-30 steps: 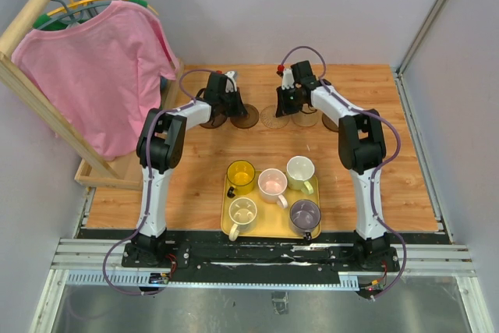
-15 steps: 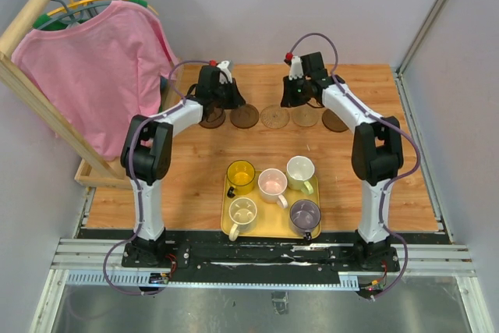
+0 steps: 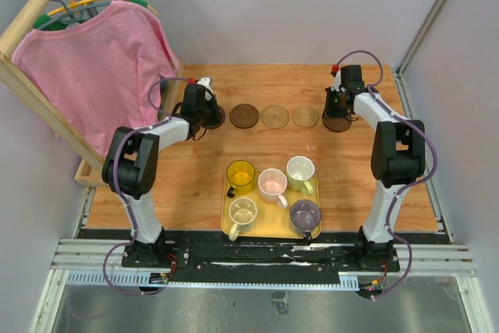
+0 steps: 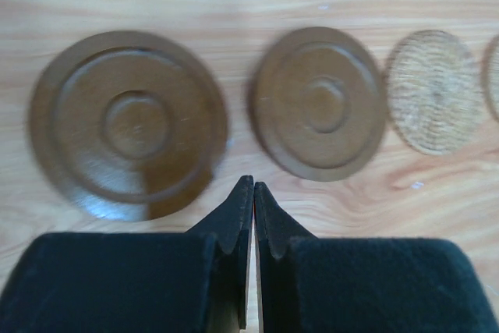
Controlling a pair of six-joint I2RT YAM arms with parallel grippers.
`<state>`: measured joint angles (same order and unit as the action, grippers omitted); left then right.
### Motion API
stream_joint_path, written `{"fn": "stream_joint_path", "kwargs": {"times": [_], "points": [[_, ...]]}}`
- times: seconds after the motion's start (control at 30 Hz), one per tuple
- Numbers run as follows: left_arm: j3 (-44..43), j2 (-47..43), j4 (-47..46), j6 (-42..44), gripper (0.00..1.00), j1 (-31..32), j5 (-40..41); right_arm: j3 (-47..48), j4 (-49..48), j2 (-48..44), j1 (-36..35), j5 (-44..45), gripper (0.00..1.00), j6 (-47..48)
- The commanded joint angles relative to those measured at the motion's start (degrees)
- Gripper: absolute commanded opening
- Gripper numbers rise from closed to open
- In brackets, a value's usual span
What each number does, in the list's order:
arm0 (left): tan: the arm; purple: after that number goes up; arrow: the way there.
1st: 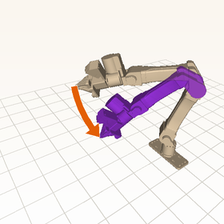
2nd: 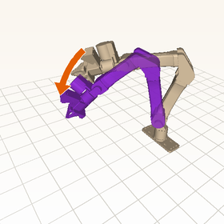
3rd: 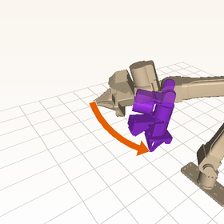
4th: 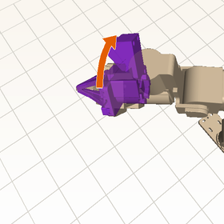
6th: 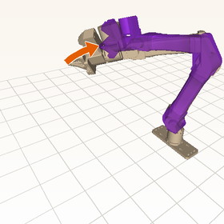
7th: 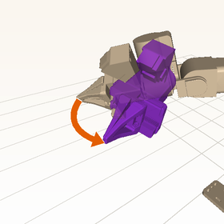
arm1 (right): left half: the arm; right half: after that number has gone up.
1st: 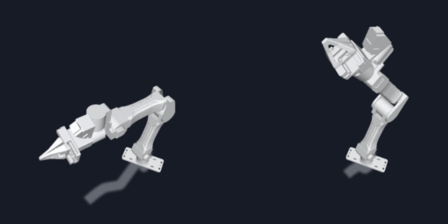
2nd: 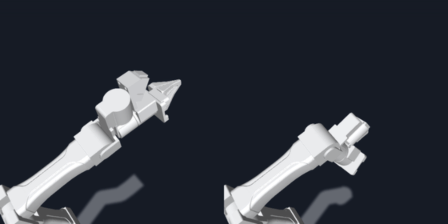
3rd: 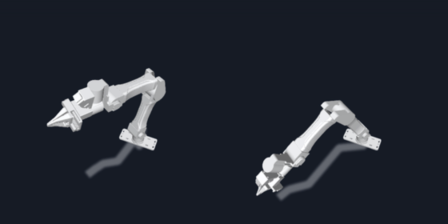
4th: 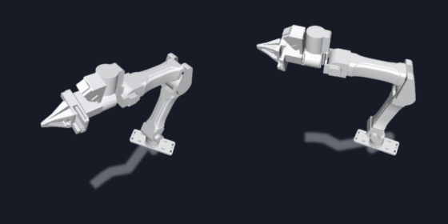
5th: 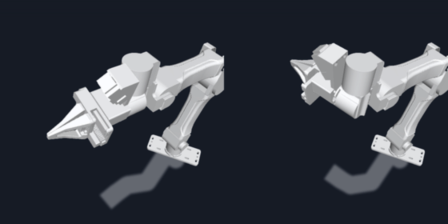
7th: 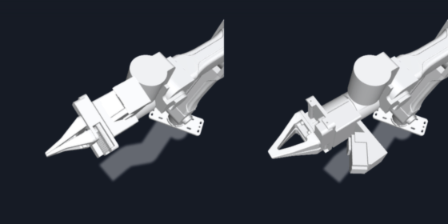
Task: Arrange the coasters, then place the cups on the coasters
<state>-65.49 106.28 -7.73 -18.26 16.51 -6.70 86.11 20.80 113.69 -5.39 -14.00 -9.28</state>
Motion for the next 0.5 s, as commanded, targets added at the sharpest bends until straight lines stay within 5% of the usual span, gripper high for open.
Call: {"fn": "stream_joint_path", "kwargs": {"times": [0.0, 0.47], "points": [[1.93, -3.21, -4.35, 2.86, 0.07, -0.69, 9.19, -0.57, -1.14, -2.1, 2.49, 2.5, 0.05, -1.17], [-1.78, 3.03, -3.5, 6.75, 0.01, -1.28, 16.97, -1.0, -1.5, -0.89, 5.82, 4.16, 0.01, -1.54]]}}
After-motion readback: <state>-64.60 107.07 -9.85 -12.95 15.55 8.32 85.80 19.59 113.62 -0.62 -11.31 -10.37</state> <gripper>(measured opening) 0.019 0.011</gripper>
